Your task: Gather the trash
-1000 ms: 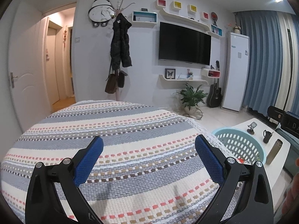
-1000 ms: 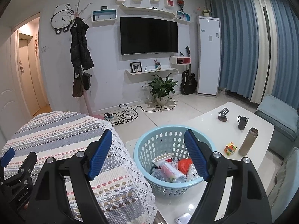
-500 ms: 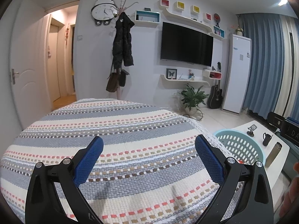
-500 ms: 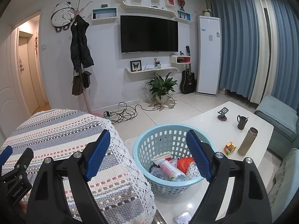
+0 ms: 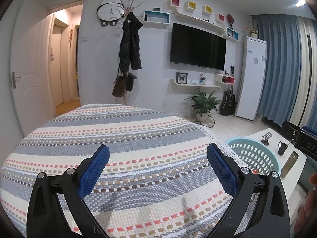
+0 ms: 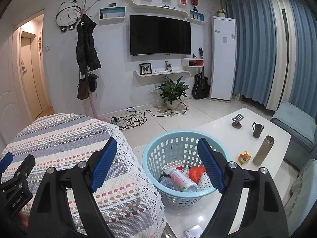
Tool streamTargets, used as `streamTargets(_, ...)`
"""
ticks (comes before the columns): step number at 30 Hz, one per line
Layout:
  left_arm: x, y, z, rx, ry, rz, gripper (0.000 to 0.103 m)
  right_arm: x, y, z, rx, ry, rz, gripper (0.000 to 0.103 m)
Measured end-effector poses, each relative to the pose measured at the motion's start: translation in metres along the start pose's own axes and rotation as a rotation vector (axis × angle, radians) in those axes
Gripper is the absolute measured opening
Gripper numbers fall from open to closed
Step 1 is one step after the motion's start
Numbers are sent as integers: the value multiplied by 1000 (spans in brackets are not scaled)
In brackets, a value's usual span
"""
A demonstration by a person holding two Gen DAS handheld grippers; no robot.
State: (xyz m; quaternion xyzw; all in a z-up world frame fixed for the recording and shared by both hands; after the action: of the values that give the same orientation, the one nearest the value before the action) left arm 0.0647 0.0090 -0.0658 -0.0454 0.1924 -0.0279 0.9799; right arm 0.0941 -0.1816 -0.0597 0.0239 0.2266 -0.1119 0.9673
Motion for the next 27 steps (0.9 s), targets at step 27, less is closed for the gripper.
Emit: streamTargets(27, -4, -7, -1, -7, -2, 9, 95, 1, 4, 1, -14, -1, 16, 79)
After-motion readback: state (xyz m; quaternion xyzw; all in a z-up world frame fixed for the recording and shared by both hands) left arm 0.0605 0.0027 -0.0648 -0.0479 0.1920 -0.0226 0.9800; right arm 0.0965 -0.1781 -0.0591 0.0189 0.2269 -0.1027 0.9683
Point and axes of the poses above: each gripper's, at about its wrist camera, not at the fingertips, and x roughly the way its jaws point, y to its left, z to its top, the point moved 1 cm from there along x, roughly the way its jaws point, and after that the axes turned 8 degrees about -z, right-handed, at the moved point
